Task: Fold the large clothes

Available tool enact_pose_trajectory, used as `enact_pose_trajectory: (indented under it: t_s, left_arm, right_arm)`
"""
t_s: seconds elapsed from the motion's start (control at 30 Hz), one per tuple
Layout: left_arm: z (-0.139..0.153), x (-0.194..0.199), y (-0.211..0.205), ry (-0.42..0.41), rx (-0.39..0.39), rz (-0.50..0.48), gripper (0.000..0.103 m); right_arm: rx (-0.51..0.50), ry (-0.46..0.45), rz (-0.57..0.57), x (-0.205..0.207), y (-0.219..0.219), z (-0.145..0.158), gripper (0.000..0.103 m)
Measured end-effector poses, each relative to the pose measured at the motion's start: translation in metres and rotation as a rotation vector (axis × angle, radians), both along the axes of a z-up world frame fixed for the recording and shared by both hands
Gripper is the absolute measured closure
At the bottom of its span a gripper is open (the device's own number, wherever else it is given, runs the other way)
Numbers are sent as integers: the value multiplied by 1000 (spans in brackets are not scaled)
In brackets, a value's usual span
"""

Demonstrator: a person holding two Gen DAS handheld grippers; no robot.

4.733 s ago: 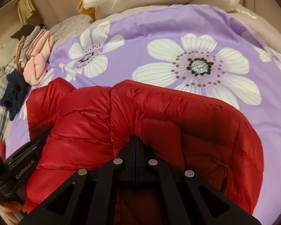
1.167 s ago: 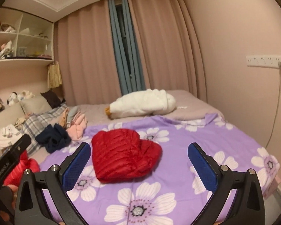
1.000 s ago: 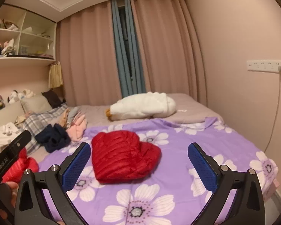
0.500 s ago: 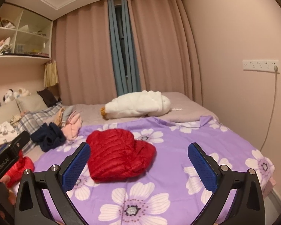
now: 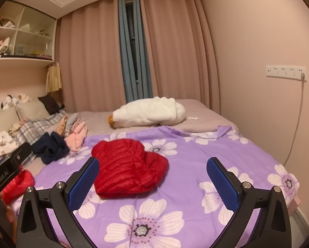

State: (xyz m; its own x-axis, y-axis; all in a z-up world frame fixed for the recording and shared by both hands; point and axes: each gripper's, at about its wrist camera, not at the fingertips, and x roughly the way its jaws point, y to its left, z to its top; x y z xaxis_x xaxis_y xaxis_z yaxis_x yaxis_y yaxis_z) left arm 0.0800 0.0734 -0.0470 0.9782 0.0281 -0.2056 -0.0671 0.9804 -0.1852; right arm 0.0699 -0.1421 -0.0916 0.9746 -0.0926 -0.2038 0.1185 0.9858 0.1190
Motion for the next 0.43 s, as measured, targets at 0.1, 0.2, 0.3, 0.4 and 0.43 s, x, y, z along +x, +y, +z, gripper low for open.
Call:
enact_pose_trajectory:
  t_s: [0.1,0.2,0.3,0.4,0.43]
  left_arm:
    - [0,0,-1,-2,-1,-1,0]
    - [0,0,-3,-2,7,0,0]
    - [-1,3,-5,5,13,-2,0]
    - [-2,1,-5,-14,14,-2,0]
    - [-2,1,-5,-11,12,12,0]
  right_arm:
    - [-15,10,-1,1,1,0,0]
    - [-21,12,-3,2,1,1,0]
    - [-19,17,5,2,1,1,0]
    - [-28,26,3,3,2,1,0]
    - [-31,30,4,6,1,1,0]
